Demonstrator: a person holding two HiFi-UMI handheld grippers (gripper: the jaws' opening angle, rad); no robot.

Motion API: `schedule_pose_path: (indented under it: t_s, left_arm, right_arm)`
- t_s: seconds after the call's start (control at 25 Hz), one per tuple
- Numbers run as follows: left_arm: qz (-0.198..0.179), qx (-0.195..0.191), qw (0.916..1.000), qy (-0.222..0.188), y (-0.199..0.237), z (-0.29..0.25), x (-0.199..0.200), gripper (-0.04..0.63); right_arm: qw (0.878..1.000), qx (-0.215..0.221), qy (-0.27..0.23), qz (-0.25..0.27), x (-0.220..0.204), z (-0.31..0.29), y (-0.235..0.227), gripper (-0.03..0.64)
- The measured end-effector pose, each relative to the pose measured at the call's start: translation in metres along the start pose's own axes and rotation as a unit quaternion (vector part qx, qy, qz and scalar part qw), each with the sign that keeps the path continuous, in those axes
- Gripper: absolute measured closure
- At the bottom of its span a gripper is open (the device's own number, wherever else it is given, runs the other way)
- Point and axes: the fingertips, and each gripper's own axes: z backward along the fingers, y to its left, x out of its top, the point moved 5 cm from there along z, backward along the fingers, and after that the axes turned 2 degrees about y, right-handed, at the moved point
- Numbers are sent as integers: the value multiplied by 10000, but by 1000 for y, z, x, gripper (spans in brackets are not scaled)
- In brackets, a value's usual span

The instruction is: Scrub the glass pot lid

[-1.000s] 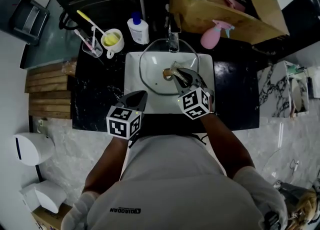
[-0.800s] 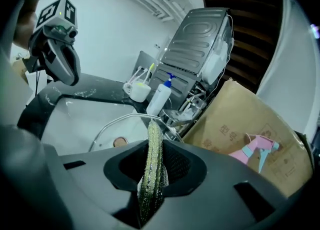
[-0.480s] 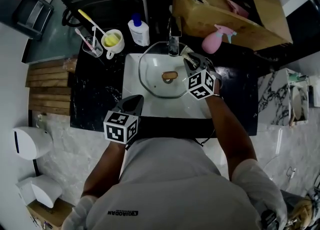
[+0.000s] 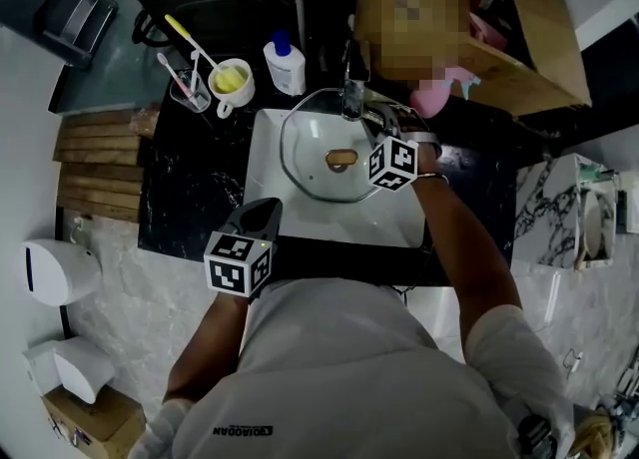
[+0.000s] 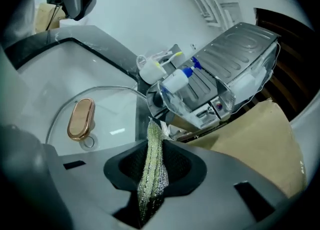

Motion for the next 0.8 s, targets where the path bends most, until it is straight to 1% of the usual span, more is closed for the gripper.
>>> schedule_pose_path:
  t_s: [0.16, 0.28, 0.44, 0.8]
  left_arm:
    - [81, 130, 9999, 0, 1, 4, -3, 580]
    - [109, 221, 9997, 9, 1, 7, -5, 580]
    - [143, 311, 9994, 12, -2, 9, -5, 580]
    - [188, 404, 9990, -14, -12, 9, -8, 580]
  right_arm:
    - [9993, 307, -203, 120, -2, -8, 9, 518]
    - [9983, 399, -411, 139, -4, -9, 13, 517]
    - [9954, 550, -696, 360, 6, -10, 19, 517]
    - [9925, 776, -911, 261, 7, -7, 23, 517]
